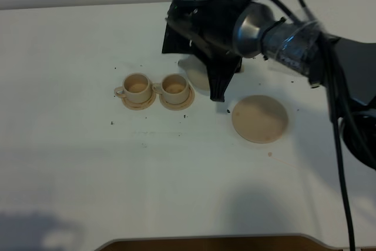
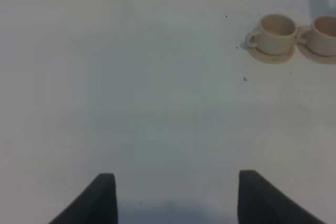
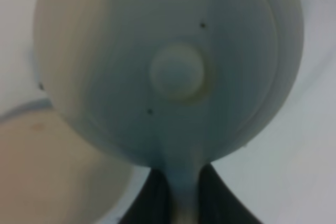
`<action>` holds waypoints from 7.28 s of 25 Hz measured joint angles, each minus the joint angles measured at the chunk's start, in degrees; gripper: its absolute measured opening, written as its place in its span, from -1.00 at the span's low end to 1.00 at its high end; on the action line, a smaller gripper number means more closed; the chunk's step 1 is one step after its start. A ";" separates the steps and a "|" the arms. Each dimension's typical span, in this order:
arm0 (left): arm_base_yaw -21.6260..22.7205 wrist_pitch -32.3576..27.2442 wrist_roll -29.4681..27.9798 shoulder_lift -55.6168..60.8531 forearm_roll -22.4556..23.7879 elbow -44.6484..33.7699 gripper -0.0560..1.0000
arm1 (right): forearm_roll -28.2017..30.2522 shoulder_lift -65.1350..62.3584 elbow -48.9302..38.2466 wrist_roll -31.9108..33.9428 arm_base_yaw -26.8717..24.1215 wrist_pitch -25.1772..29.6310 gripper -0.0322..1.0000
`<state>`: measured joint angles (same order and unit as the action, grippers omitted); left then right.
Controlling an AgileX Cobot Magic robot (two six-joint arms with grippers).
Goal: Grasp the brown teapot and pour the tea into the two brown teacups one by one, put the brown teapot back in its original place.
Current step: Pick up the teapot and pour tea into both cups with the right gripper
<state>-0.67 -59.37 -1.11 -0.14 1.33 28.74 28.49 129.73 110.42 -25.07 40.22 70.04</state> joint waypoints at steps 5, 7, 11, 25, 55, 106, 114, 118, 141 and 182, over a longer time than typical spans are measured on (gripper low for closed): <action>0.00 0.00 0.00 0.00 0.00 0.00 0.07 | 1.74 0.37 -0.63 -0.36 1.01 -0.15 -0.71; 0.00 0.00 0.00 0.00 0.00 0.00 0.07 | 1.96 0.44 -1.21 -0.36 1.28 -0.06 -0.71; 0.00 0.00 0.00 0.00 0.00 0.00 0.07 | 2.80 0.52 -1.28 -0.36 1.60 0.00 -0.71; 0.00 0.00 0.00 0.00 0.00 0.00 0.07 | 10.23 0.57 -5.21 -0.36 2.66 -0.24 -0.71; 0.00 0.00 0.00 0.00 0.00 0.00 0.07 | 17.47 1.79 -4.02 -1.01 3.94 -0.55 -0.71; 0.00 0.00 0.00 0.00 0.00 0.00 0.06 | 27.02 1.79 -4.02 -11.89 5.76 -4.77 -0.71; 0.00 0.00 0.00 0.00 0.00 0.00 0.06 | 27.74 1.79 -4.02 -15.45 5.76 -5.46 -0.71; 0.00 0.00 0.00 0.00 0.00 0.00 0.06 | 28.49 1.79 -4.02 -17.08 5.76 -6.47 -0.71; 0.00 0.00 0.00 0.00 0.00 0.00 0.06 | 31.77 1.79 -4.02 -21.08 5.76 -7.79 -0.71; 0.00 0.00 0.00 0.00 0.00 0.00 0.06 | 34.95 1.79 -4.02 -28.19 5.76 -10.61 -0.71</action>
<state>-0.67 -59.37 -1.11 -0.14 1.33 28.74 63.44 131.52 106.40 -53.26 45.98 59.43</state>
